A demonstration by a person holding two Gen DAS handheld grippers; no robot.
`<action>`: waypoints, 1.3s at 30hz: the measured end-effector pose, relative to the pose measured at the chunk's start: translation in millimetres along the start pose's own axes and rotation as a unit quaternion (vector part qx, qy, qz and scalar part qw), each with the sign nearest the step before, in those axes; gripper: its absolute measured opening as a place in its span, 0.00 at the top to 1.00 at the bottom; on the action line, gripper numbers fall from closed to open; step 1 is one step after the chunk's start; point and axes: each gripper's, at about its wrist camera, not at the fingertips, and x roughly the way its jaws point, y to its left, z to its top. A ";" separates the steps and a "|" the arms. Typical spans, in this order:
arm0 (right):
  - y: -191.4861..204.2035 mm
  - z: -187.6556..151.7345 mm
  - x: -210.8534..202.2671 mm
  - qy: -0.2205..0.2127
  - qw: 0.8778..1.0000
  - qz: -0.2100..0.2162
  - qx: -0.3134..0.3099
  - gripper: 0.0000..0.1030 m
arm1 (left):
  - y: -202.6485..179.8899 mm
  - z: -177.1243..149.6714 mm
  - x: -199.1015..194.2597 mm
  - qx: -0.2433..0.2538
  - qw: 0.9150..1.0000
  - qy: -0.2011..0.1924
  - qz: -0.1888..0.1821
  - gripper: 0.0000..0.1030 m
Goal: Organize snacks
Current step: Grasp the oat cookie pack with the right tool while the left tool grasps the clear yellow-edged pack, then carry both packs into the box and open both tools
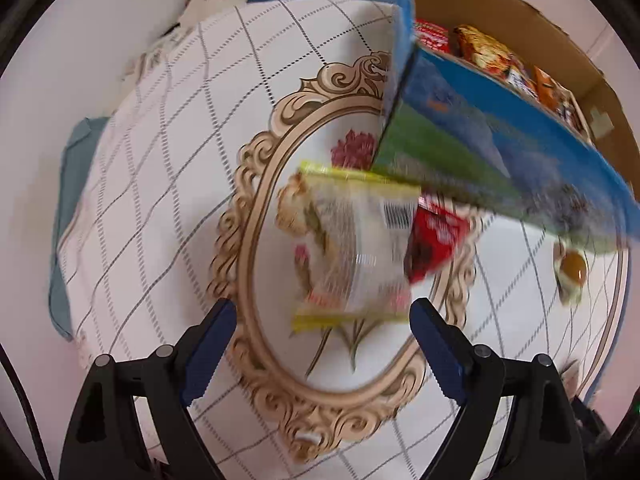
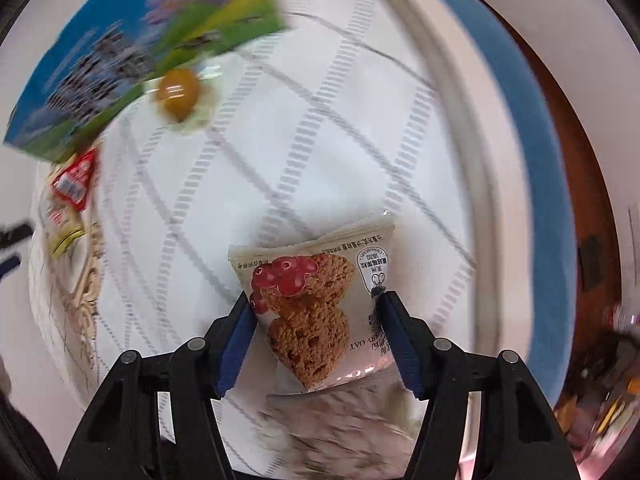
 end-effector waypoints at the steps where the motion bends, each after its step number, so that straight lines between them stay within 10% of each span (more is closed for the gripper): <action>1: 11.3 4.0 0.8 -0.003 1.000 0.000 -0.011 0.37 | -1.8 6.2 4.7 0.002 1.000 0.005 -0.003 0.14; 6: 36.4 21.7 -0.5 0.003 1.000 0.003 -0.022 0.35 | -11.3 25.8 40.1 0.025 0.998 0.046 -0.019 0.17; 8: 38.1 25.5 -7.2 0.008 1.000 0.014 -0.021 0.32 | -7.7 23.8 46.1 0.024 0.998 0.046 -0.024 0.45; 10: 36.0 25.0 -19.3 0.002 1.000 0.018 -0.024 0.19 | -2.0 17.8 47.6 0.019 0.998 0.051 -0.034 0.52; 22: 0.3 45.2 -17.1 0.016 0.999 0.052 0.001 0.17 | 10.1 -91.8 46.3 0.014 0.992 0.102 -0.080 0.52; 39: 14.8 48.0 -6.1 -0.009 0.996 0.080 -0.023 0.45 | -42.9 -78.1 9.3 0.039 0.994 0.056 -0.085 0.56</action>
